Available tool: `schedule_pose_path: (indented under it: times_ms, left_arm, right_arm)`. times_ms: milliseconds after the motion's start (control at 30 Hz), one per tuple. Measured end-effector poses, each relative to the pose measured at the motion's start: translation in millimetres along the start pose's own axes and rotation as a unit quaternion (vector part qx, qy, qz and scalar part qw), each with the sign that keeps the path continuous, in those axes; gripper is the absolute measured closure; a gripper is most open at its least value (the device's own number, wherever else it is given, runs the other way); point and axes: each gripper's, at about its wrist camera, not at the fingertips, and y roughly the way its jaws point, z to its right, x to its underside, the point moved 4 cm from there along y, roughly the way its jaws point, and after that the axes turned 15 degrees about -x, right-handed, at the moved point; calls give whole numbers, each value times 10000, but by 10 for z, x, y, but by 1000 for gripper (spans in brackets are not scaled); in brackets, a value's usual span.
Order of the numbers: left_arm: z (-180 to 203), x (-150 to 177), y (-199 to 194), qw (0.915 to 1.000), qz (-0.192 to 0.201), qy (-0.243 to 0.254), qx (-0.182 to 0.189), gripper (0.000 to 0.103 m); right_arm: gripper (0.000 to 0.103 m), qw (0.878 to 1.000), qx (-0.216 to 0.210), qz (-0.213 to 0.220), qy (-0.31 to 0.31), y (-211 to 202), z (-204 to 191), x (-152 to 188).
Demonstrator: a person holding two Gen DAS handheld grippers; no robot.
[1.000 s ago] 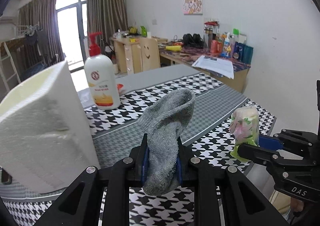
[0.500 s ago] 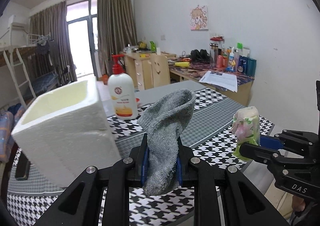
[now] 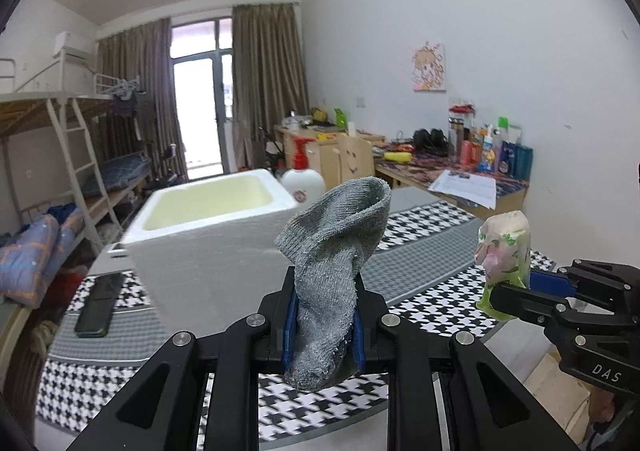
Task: Organize soft objects
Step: 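Carry the bag with the right gripper while the left carries the sock toward the foam box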
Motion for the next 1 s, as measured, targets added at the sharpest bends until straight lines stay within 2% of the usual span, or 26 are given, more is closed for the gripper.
schedule_pose_path:
  times_ms: [533,1000]
  left_arm:
    - [-525,157,-322,9969,156,-367,-682,80]
    - [-927,414,-413,9917,-52,-725,-1063,80]
  right_arm:
    - [75,9967,-583,18,-557,172,-535,-86]
    - [75,9937,-895,-75,-672,391,-673,-103]
